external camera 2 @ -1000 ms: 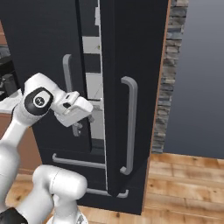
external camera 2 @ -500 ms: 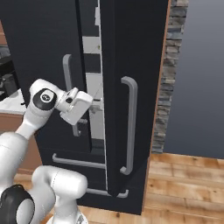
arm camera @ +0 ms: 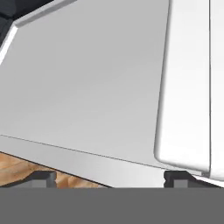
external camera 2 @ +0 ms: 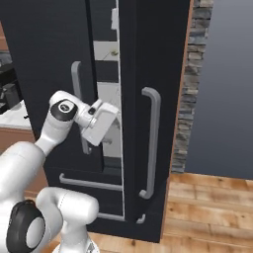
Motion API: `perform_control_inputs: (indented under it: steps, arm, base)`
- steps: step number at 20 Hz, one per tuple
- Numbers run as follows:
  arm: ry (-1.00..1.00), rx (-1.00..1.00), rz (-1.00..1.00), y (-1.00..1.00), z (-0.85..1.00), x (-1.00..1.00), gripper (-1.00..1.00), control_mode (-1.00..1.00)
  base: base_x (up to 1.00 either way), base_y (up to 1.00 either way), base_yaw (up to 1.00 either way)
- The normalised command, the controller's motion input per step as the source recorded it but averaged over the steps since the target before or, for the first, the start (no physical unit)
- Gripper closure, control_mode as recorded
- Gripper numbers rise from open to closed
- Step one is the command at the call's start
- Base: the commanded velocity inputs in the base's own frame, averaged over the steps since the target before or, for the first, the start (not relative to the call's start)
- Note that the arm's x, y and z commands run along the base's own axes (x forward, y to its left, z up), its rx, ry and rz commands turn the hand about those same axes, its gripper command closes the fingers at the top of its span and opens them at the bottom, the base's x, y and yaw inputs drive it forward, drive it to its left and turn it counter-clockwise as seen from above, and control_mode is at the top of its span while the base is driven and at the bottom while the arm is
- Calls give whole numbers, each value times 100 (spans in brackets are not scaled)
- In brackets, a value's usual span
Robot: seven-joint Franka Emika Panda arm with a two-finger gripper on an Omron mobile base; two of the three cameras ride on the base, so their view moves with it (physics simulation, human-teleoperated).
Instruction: Retrieve the butter from the fridge and place it on a plate on the dining table. Then retrieve the butter knife by the fridge and place it near the plate.
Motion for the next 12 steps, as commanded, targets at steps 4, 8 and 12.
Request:
perform_control_inputs:
  steps: [4,8,12]
  arm:
    - [22,0,-1,-92,0,-18,-100,-100]
    - [28,0,-3,-100,0,-21,-100,-100]
    - [13,0,-2,-74,0,-31,-100,-100]
  base:
    - [0,0,0]
    - [0,0,0]
    - [0,0,0]
